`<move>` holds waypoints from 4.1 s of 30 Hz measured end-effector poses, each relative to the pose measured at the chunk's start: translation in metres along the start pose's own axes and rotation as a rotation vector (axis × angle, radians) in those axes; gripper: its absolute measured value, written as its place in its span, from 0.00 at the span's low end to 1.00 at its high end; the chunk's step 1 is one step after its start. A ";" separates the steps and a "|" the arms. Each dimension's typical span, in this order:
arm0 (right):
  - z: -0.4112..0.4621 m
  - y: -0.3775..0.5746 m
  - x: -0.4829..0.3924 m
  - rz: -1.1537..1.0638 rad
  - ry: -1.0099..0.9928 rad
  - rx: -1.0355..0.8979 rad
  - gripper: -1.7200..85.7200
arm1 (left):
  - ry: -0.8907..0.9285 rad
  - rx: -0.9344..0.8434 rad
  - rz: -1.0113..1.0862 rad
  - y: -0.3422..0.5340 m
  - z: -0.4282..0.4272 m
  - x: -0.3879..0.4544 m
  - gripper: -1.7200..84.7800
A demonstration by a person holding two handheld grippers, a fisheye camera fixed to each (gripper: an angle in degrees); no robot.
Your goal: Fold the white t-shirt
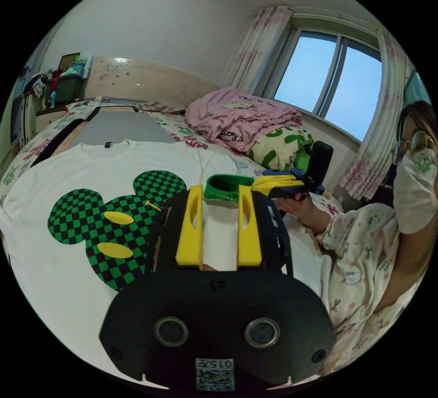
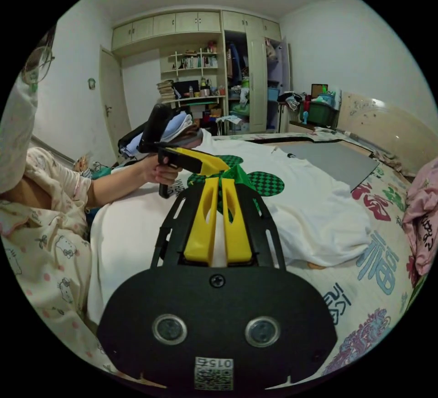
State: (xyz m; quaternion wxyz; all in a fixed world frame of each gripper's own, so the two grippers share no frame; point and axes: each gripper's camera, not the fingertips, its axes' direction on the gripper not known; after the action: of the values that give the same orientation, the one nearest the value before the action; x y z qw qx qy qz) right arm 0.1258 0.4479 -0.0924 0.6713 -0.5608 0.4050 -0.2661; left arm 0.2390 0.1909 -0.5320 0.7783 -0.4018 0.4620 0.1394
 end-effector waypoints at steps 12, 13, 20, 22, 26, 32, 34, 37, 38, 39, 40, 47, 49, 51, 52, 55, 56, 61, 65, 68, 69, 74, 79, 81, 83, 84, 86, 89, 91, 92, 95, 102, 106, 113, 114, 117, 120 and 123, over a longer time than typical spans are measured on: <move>0.000 0.053 -0.001 -0.141 -0.038 0.022 0.02 | 0.097 -0.001 -0.064 -0.007 -0.044 0.005 0.15; 0.005 0.055 0.000 -0.157 -0.032 0.019 0.02 | 0.120 -0.001 -0.077 -0.008 -0.046 0.003 0.15; 0.039 0.057 0.022 -0.194 -0.029 0.007 0.02 | 0.062 -0.067 -0.075 -0.018 -0.071 0.008 0.03; 0.037 0.054 0.033 -0.209 -0.045 0.054 0.02 | 0.000 -0.022 -0.044 -0.023 -0.093 0.017 0.02; 0.023 0.037 0.088 -0.158 0.092 0.122 0.05 | -0.157 0.143 -0.056 -0.032 -0.182 0.029 0.02; 0.062 0.017 0.199 -0.005 0.221 -0.037 0.15 | -0.301 0.213 -0.130 0.010 -0.325 0.043 0.01; 0.101 0.009 0.216 -0.003 0.217 -0.135 0.17 | -0.326 0.203 -0.186 0.044 -0.355 0.042 0.01; 0.167 -0.004 0.235 -0.039 0.248 -0.265 0.17 | -0.335 0.203 -0.328 0.100 -0.394 0.029 0.01; 0.190 -0.010 0.245 -0.054 0.262 -0.306 0.17 | -0.354 0.190 -0.354 0.116 -0.405 0.026 0.01; 0.201 -0.013 0.251 -0.060 0.271 -0.325 0.17 | -0.382 0.173 -0.366 0.126 -0.414 0.024 0.01; 0.222 -0.020 0.263 -0.073 0.289 -0.362 0.15 | -0.393 0.166 -0.379 0.131 -0.418 0.023 0.01; 0.295 -0.027 0.316 -0.074 0.307 -0.397 0.07 | -0.455 0.100 -0.453 0.153 -0.436 0.009 0.03; 0.303 -0.028 0.323 -0.075 0.332 -0.370 0.06 | -0.521 0.075 -0.477 0.158 -0.438 0.004 0.05; 0.317 -0.030 0.331 -0.076 0.340 -0.377 0.05 | -0.533 0.079 -0.520 0.167 -0.445 0.000 0.12; 0.328 -0.031 0.338 -0.073 0.345 -0.391 0.05 | -0.518 0.088 -0.526 0.170 -0.447 0.000 0.12; 0.355 -0.033 0.353 -0.074 0.352 -0.425 0.04 | -0.432 0.141 -0.533 0.182 -0.449 0.004 0.14; 0.364 -0.033 0.358 -0.079 0.355 -0.433 0.04 | -0.410 0.146 -0.524 0.183 -0.444 0.005 0.15; 0.385 -0.031 0.378 -0.086 0.363 -0.434 0.04 | -0.356 0.046 -0.503 0.171 -0.399 -0.011 0.11; 0.388 -0.026 0.406 -0.046 0.347 -0.415 0.03 | -0.306 0.009 -0.458 0.164 -0.388 -0.005 0.02; 0.388 -0.018 0.429 -0.012 0.330 -0.423 0.03 | -0.232 0.007 -0.408 0.163 -0.389 0.010 0.02; 0.388 -0.017 0.432 -0.011 0.324 -0.421 0.04 | -0.238 -0.012 -0.401 0.165 -0.386 0.013 0.02; 0.370 -0.002 0.445 -0.037 0.334 -0.420 0.07 | -0.202 -0.077 -0.347 0.176 -0.382 0.020 0.03; 0.309 -0.035 0.338 -0.262 0.265 -0.244 0.10 | -0.288 -0.007 -0.141 0.133 -0.415 0.041 0.05; 0.304 -0.036 0.280 -0.429 0.110 -0.200 0.11 | -0.441 -0.004 -0.139 0.105 -0.411 0.026 0.07; 0.334 -0.039 0.222 -0.559 -0.043 -0.246 0.12 | -0.455 -0.079 -0.169 0.086 -0.388 -0.001 0.09; 0.346 -0.038 0.212 -0.582 -0.078 -0.262 0.13 | -0.415 -0.150 -0.189 0.077 -0.366 -0.022 0.09; 0.399 -0.027 0.186 -0.651 -0.202 -0.355 0.13 | -0.373 -0.233 -0.209 0.069 -0.331 -0.050 0.09; 0.450 -0.009 0.181 -0.649 -0.280 -0.432 0.11 | -0.423 -0.332 -0.271 0.072 -0.285 -0.088 0.09; 0.472 0.012 0.190 -0.637 -0.248 -0.493 0.09 | -0.411 -0.407 -0.290 0.078 -0.263 -0.103 0.08; 0.482 0.024 0.197 -0.630 -0.231 -0.531 0.07 | -0.406 -0.441 -0.290 0.084 -0.252 -0.107 0.08; 0.467 0.039 0.211 -0.602 -0.265 -0.509 0.02 | -0.424 -0.453 -0.259 0.093 -0.243 -0.107 0.06; 0.448 0.067 0.216 -0.637 -0.304 -0.528 0.01 | -0.475 -0.457 -0.183 0.120 -0.241 -0.088 0.05; 0.437 0.073 0.206 -0.691 -0.212 -0.531 0.05 | -0.517 -0.447 -0.125 0.133 -0.240 -0.073 0.06; 0.410 0.040 0.188 -0.662 -0.255 -0.435 0.05 | -0.740 -0.132 -0.168 0.128 -0.329 -0.051 0.11; 0.415 0.037 0.187 -0.654 -0.264 -0.442 0.05 | -0.773 -0.063 -0.187 0.120 -0.352 -0.053 0.12; 0.443 0.036 0.186 -0.597 -0.336 -0.477 0.02 | -0.763 0.021 -0.322 0.092 -0.394 -0.091 0.12; 0.461 0.053 0.186 -0.582 -0.373 -0.526 0.01 | -0.728 0.048 -0.526 0.073 -0.404 -0.159 0.14; 0.454 0.055 0.182 -0.578 -0.384 -0.501 0.01 | -0.812 0.054 -0.695 0.068 -0.386 -0.230 0.15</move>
State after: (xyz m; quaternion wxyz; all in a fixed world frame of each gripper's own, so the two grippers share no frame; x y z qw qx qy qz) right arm 0.5995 0.5563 -0.1704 0.4753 -0.8363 0.1510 -0.2277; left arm -0.1587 -0.0210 -0.4710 0.9047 -0.4247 -0.0332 0.0056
